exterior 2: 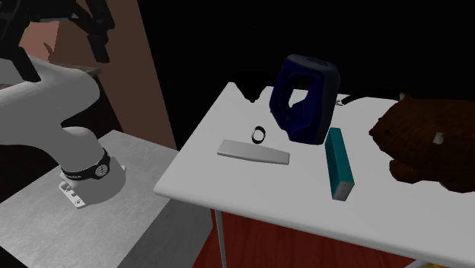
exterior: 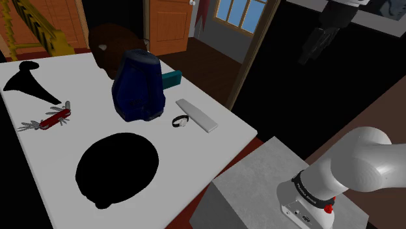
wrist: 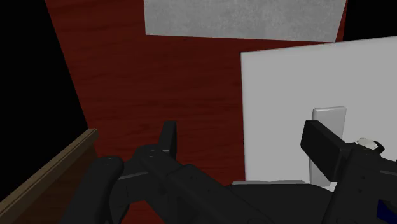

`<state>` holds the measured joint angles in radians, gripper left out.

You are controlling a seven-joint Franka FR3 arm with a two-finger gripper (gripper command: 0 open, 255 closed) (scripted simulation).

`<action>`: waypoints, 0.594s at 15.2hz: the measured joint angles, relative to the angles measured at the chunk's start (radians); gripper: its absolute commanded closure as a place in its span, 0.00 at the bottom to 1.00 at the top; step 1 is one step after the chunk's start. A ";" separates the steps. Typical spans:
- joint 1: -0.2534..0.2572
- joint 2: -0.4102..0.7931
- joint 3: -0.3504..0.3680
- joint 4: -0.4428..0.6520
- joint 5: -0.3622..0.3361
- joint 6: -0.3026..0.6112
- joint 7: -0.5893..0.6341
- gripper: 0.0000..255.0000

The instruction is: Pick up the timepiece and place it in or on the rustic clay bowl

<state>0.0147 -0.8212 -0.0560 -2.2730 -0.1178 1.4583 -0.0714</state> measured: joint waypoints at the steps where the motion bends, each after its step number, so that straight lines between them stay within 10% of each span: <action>1: 0.000 0.000 0.000 0.000 0.000 0.000 0.000 0.00; 9: 0.060 0.146 0.041 -0.043 0.089 0.151 0.031 0.00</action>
<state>0.0746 -0.6753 -0.0148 -2.3164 -0.0284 1.6097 -0.0402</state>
